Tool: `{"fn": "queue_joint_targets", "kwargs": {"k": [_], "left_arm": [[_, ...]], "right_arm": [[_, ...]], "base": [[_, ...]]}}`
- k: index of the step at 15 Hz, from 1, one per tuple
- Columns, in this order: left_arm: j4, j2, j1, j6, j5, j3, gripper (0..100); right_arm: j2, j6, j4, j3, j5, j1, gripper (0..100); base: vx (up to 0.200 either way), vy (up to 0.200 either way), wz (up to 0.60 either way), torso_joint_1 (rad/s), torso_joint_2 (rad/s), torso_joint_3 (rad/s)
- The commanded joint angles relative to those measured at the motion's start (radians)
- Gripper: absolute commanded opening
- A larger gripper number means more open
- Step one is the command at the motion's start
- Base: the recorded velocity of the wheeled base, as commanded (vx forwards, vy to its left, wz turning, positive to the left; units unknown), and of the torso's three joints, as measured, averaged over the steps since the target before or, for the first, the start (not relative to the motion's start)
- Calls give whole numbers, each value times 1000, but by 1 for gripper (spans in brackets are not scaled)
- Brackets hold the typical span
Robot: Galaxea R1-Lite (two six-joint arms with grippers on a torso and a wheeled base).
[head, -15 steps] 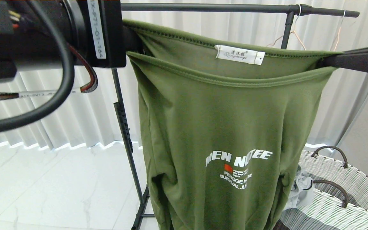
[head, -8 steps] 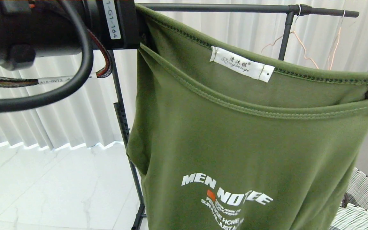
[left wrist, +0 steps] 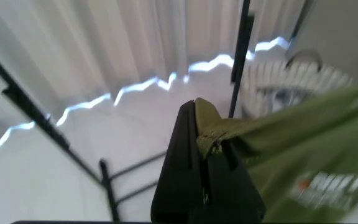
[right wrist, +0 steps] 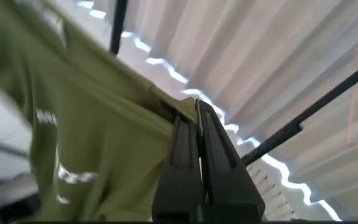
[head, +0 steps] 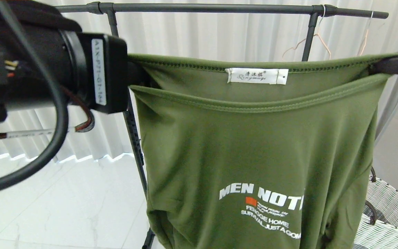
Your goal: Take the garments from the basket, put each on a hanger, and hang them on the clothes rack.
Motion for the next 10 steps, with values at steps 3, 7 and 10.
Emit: {"fn": "queue_joint_targets", "kwargs": {"k": [3, 7, 10], "left_arm": [[139, -111, -42, -24, -5, -1, 0], [148, -174, -164, -21, -7, 30, 0], [148, -177, -172, 7, -4, 31, 0]], "right_arm": [[139, 1, -182, -50, -20, -1, 0], [240, -2, -376, -59, -19, 1, 0], [235, -4, -377, -56, -20, 1, 0]], "base": [[0, 0, 0, 0, 0, 0], [0, 0, 0, 0, 0, 0], [0, 0, 0, 0, 0, 0]]}}
